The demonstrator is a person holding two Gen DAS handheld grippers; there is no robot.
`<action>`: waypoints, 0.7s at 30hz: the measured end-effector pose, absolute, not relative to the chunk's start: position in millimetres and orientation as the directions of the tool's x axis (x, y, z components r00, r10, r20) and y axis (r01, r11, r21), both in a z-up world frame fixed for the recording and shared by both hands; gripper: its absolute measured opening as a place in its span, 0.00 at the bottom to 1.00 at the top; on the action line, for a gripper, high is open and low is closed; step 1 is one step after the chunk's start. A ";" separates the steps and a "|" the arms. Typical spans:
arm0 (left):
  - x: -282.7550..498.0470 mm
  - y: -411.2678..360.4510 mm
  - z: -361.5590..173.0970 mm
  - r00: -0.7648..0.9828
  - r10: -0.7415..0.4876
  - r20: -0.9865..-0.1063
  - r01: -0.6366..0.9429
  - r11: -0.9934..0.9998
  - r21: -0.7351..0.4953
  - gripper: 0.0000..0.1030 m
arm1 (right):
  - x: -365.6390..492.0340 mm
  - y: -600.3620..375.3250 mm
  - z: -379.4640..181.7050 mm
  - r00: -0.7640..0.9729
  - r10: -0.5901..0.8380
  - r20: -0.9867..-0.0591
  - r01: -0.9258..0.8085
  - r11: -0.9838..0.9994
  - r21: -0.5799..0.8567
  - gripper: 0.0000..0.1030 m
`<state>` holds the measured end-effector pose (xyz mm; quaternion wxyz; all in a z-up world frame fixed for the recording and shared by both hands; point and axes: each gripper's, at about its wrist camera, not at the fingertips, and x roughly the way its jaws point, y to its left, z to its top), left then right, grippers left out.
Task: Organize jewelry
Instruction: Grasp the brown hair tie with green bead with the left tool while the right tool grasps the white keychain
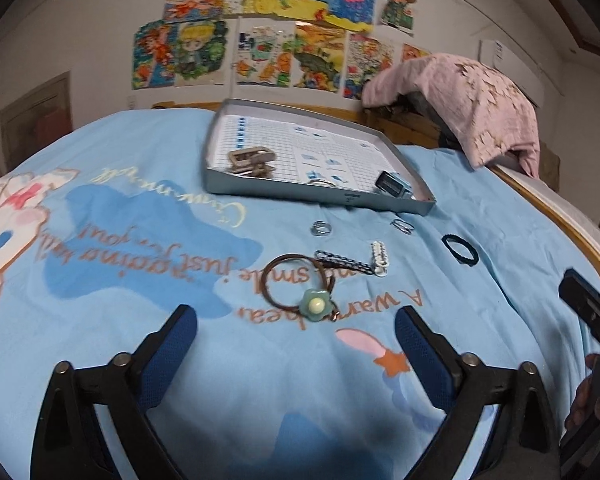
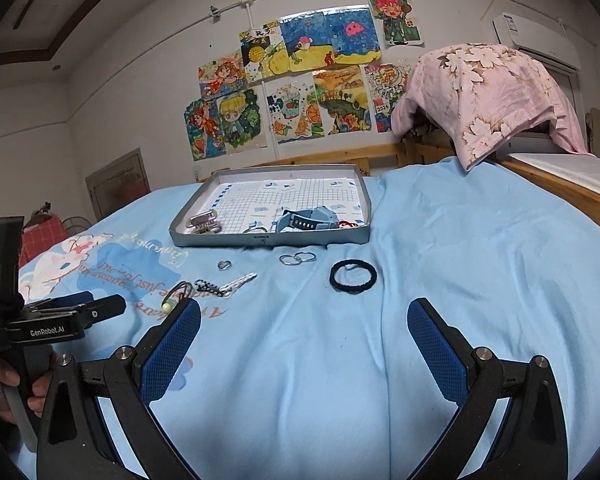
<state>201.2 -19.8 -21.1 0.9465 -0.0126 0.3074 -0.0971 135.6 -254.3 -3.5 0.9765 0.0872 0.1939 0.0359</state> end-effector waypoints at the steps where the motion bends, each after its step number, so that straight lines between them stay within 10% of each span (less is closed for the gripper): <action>1: 204.6 -21.9 -21.8 0.789 -0.195 -0.583 0.186 0.980 -0.075 0.90 | 135.6 -254.3 -3.5 0.922 0.104 -0.372 -0.036 0.982 0.184 0.98; 9: 233.3 -40.5 -46.3 0.716 -0.186 -0.673 0.239 0.971 -0.014 0.58 | 173.8 -242.1 -11.6 0.899 0.182 -0.399 -0.107 0.973 0.204 0.72; 21: 263.5 -27.3 -67.1 0.695 -0.145 -0.704 0.167 0.985 -0.037 0.39 | 240.2 -207.4 -32.1 0.815 0.327 -0.478 -0.218 0.938 0.270 0.44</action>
